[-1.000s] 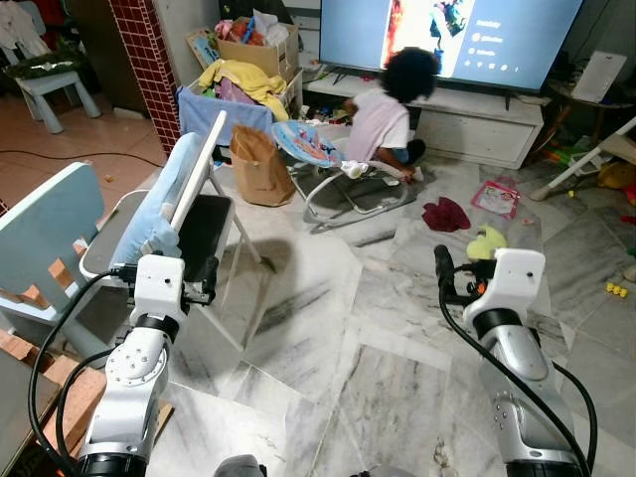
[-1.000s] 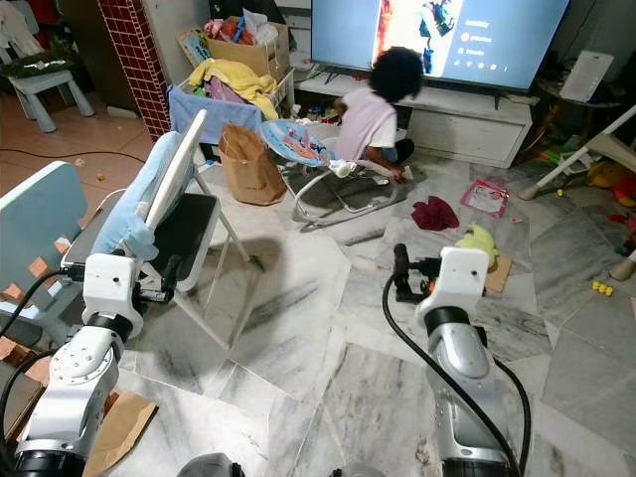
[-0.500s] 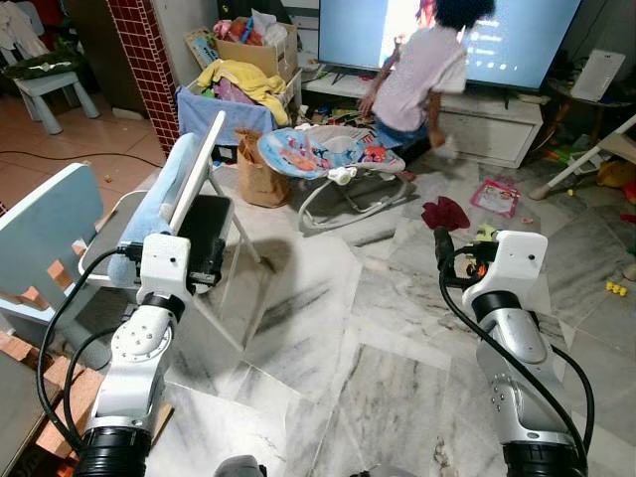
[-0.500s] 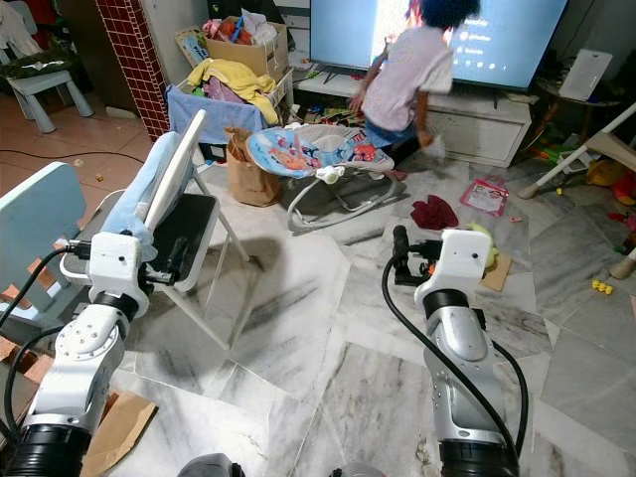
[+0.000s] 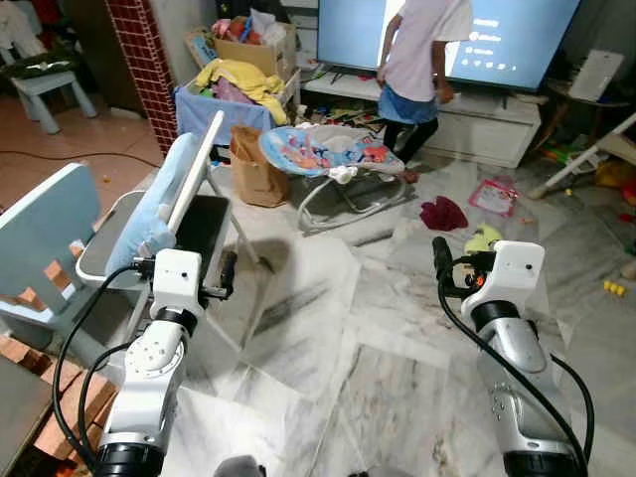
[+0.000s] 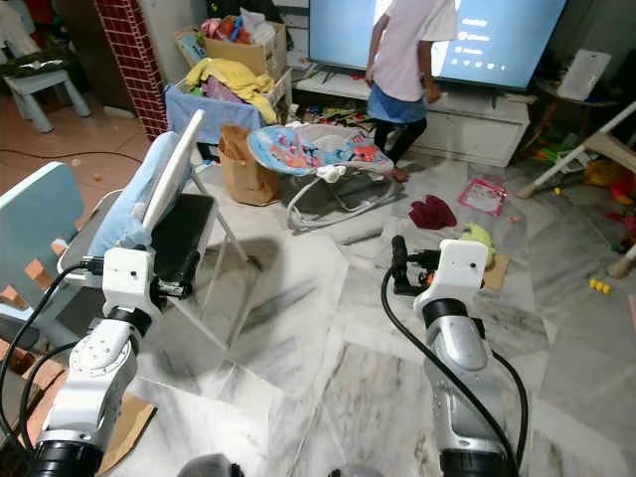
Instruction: Restocking fridge
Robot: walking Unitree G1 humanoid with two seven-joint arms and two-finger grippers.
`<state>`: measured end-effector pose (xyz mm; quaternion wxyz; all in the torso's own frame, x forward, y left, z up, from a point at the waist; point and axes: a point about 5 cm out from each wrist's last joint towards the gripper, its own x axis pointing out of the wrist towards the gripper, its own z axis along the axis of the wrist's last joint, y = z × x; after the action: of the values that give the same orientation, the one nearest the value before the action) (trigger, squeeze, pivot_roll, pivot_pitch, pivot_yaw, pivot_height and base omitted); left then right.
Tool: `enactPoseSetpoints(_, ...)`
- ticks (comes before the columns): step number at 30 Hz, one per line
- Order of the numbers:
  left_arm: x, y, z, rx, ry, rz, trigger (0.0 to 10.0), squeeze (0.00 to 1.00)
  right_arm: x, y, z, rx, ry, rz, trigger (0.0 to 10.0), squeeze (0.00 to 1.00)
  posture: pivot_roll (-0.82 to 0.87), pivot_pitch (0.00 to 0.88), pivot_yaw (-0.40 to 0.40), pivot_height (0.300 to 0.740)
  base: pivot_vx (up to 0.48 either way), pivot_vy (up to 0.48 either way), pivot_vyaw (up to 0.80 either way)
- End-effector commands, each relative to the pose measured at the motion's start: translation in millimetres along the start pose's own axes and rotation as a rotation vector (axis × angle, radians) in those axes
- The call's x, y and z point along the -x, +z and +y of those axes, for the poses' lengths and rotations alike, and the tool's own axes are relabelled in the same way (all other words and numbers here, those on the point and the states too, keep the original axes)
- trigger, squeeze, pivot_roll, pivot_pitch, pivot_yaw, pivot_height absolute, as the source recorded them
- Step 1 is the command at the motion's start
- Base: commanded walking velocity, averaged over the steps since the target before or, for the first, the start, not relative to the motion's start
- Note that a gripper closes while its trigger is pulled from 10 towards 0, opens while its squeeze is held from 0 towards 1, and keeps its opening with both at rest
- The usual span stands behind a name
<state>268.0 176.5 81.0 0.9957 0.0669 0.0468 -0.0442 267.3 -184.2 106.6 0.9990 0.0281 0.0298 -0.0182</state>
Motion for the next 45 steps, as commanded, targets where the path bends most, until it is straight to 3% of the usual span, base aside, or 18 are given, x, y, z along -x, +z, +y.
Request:
enactPoseSetpoints(1,-3.6,8,2.5,-0.001,0.016,-0.029,10.0,0.00,-3.6,0,5.8,0.001,0.024,0.009,10.0,0.00,-0.03,0.003,-0.023,0.740,0.000,0.000,-0.80)
enactPoseSetpoints(8,4.4,8,2.8,-0.007,0.009,-0.024,10.0,0.00,-3.0,4,2.9,0.014,0.034,-0.007,10.0,0.00,-0.03,0.042,-0.015,0.740,0.000,0.000,-0.06)
enactPoseSetpoints(10,4.1,7,-0.6,-0.006,-0.003,-0.022,10.0,0.00,-3.2,1,2.7,-0.024,0.039,0.016,10.0,0.00,-0.03,0.043,-0.010,0.740,0.000,0.000,0.00)
enactPoseSetpoints(14,0.1,10,-2.6,0.013,-0.003,-0.025,10.0,0.00,-3.5,-1,7.6,-0.013,0.064,0.025,10.0,0.00,-0.03,0.047,-0.007,0.740,0.000,0.000,0.00)
enactPoseSetpoints(16,-3.0,15,-3.3,0.006,-0.014,-0.038,10.0,0.00,-1.7,2,17.9,0.094,0.119,-0.001,10.0,0.00,-0.03,0.053,-0.006,0.740,0.000,0.000,0.40)
enactPoseSetpoints(25,-0.3,9,-4.7,0.024,-0.004,0.001,10.0,0.00,0.3,-2,20.1,0.033,0.111,0.017,10.0,0.00,-0.03,0.066,-0.005,0.740,0.000,0.000,0.80)
enactPoseSetpoints(29,-0.8,9,-8.2,0.021,-0.029,0.005,10.0,0.00,-1.6,0,18.1,0.017,0.099,0.008,10.0,0.00,-0.03,0.069,0.002,0.740,-0.280,0.000,0.80)
enactPoseSetpoints(31,-1.6,10,-8.4,0.018,-0.034,0.002,10.0,0.00,-2.8,1,14.1,-0.037,0.057,-0.003,10.0,0.00,-0.03,0.071,0.004,0.740,-0.352,0.000,0.00)
enactPoseSetpoints(45,-3.1,13,-6.6,0.015,-0.049,0.005,10.0,0.00,-8.0,-6,19.7,0.052,0.047,0.056,10.0,0.00,-0.01,0.074,0.008,0.740,-0.344,0.000,0.00)
